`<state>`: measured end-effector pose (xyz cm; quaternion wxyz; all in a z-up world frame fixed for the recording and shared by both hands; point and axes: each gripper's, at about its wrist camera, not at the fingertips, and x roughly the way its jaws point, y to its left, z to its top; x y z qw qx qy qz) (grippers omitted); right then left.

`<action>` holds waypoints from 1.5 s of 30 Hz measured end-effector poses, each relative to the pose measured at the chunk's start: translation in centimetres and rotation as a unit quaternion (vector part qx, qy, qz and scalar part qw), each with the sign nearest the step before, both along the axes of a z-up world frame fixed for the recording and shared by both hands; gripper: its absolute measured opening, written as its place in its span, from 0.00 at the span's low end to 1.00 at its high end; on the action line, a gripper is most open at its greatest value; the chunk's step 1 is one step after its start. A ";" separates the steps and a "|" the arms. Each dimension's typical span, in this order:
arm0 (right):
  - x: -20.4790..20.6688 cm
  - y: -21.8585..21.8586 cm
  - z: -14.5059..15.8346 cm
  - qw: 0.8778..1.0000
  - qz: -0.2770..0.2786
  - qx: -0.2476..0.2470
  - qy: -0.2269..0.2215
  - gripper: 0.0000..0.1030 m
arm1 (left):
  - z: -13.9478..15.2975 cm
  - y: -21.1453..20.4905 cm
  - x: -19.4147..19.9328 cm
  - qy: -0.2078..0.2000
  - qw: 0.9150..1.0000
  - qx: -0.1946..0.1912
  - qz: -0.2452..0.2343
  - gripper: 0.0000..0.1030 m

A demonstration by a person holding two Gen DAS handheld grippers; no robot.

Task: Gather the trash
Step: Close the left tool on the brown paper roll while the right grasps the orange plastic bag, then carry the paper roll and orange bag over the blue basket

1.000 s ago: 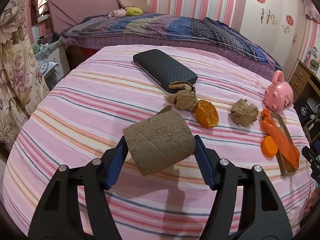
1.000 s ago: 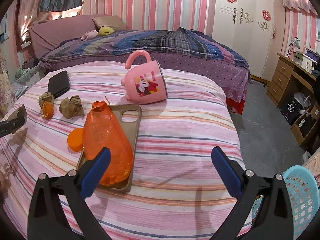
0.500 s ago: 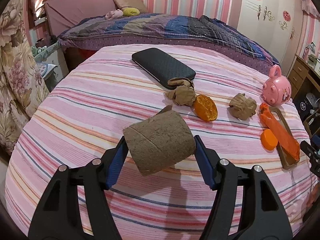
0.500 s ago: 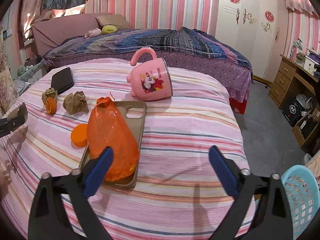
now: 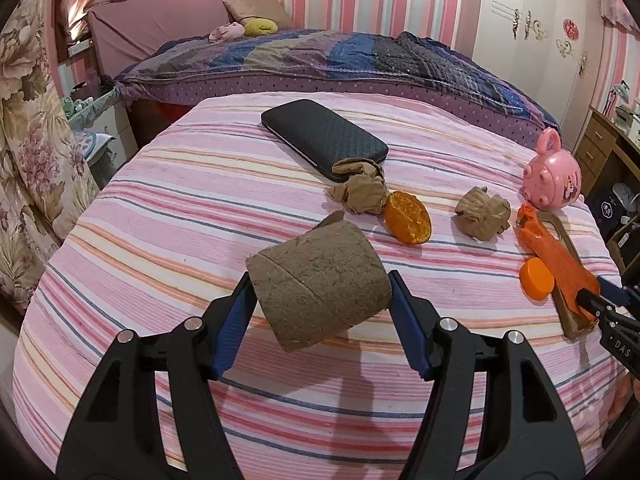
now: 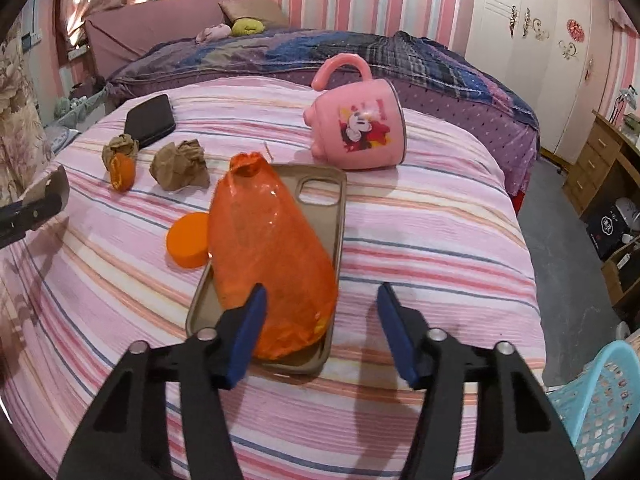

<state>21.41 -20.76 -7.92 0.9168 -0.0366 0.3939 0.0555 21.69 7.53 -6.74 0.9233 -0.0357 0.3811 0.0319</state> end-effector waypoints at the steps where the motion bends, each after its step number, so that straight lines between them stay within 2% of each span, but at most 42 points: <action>1: 0.0 -0.1 -0.1 1.000 0.003 0.005 0.000 0.34 | 0.1 0.1 0.0 0.000 1.000 -0.002 0.000 0.62; 2: 0.0 -0.1 -0.1 1.000 0.004 0.006 0.000 0.30 | 0.1 0.1 0.0 -0.001 1.000 -0.003 0.001 0.62; 3: -0.1 0.0 -0.1 1.000 0.005 0.006 -0.001 0.22 | 0.1 0.1 0.0 -0.001 1.000 -0.003 0.001 0.62; 9: -0.5 -0.1 0.3 1.000 0.002 0.002 -0.020 0.08 | 0.5 -0.2 -0.3 -0.006 1.000 0.000 -0.003 0.62; 15: -0.9 -0.8 0.9 0.999 -0.007 0.008 -0.034 0.08 | 0.8 -0.8 -0.6 -0.008 1.000 0.004 -0.008 0.62; 16: -1.1 -1.0 1.4 0.999 -0.009 0.009 -0.043 0.05 | 0.9 -0.9 -0.6 -0.009 1.000 0.005 -0.008 0.62; 25: -3.2 -2.6 4.0 0.995 -0.016 0.015 -0.102 0.04 | 1.6 -2.1 -1.5 -0.019 1.000 0.007 -0.018 0.62; 40: -8.9 -7.6 6.7 0.990 -0.040 0.008 -0.132 0.04 | 2.4 -5.8 -5.0 -0.036 0.998 0.005 -0.056 0.62; 45: -10.9 -10.7 7.6 0.989 -0.056 0.006 -0.138 0.04 | 2.9 -8.9 -6.1 -0.044 0.996 0.013 -0.079 0.62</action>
